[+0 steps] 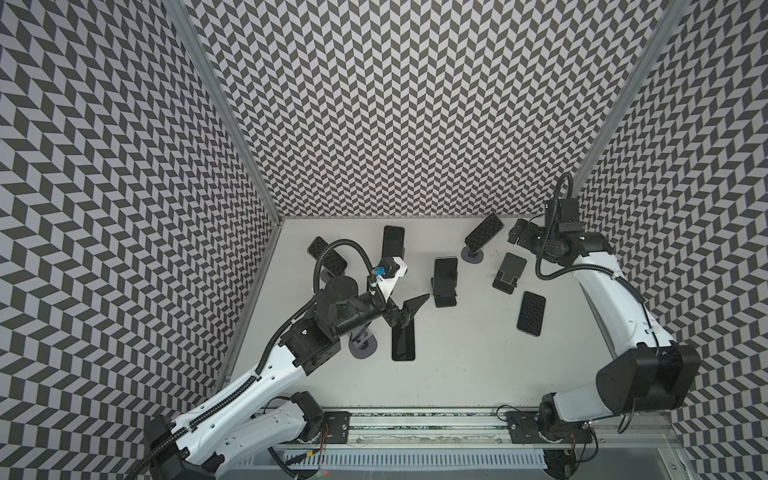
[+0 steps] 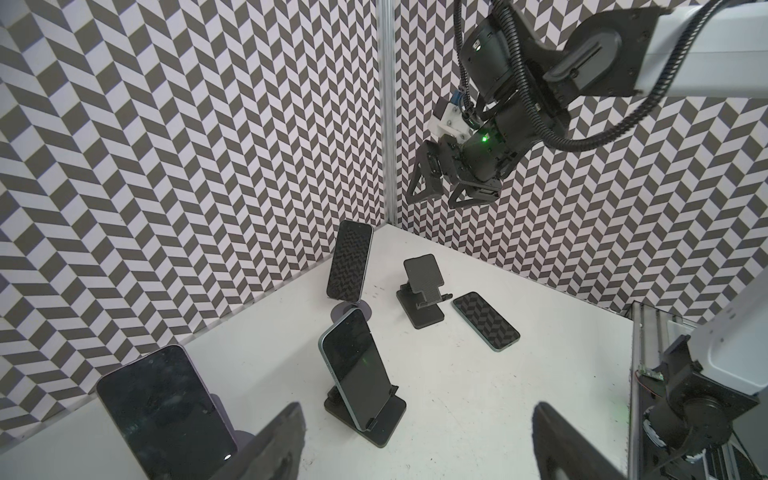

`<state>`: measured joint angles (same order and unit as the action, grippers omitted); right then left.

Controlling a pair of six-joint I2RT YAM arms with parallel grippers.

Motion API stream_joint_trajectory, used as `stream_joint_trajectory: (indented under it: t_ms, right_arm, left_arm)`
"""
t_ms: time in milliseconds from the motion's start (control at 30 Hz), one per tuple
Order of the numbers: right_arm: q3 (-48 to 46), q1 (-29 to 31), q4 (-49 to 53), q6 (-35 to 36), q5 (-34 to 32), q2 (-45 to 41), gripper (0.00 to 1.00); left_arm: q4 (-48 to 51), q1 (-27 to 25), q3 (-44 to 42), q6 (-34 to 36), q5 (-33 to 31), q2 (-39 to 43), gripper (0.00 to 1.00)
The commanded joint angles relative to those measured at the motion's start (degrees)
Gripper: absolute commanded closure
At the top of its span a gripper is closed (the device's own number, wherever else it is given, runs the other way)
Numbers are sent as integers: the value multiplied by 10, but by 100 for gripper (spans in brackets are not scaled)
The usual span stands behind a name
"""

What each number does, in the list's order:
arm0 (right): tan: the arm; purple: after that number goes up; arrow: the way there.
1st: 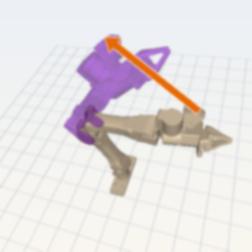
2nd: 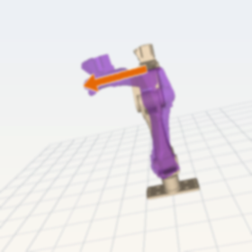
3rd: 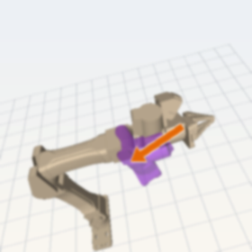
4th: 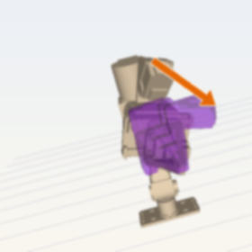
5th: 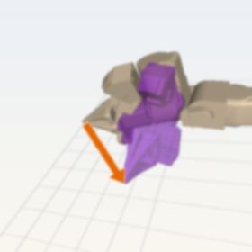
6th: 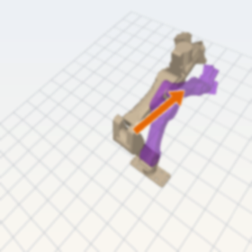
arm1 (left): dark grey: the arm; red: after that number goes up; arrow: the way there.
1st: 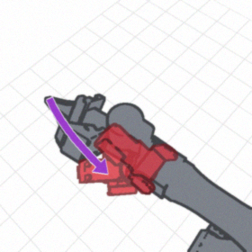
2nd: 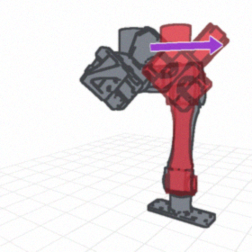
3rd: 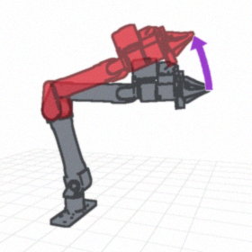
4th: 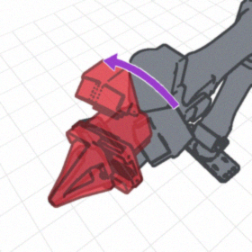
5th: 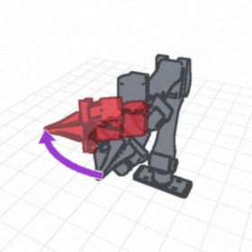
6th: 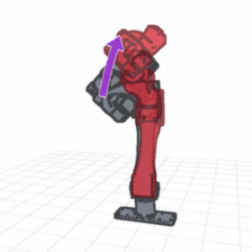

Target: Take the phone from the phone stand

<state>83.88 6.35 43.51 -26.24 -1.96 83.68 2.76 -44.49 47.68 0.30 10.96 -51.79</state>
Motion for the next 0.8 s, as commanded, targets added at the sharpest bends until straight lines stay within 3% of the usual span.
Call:
stream_joint_trajectory:
  t_ms: [0, 200, 767]
  right_arm:
    - [8, 63, 2, -10, -30, -27, 6]
    - [-30, 158, -19, -28, -77, -58, 7]
    - [-76, 247, -86, -37, -94, -59, 9]
  left_arm:
    - [-17, 9, -17, -10, -23, 19, 14]
    - [-19, 18, -32, -19, -43, 35, 14]
    - [-12, 24, -46, -34, -70, 57, 15]
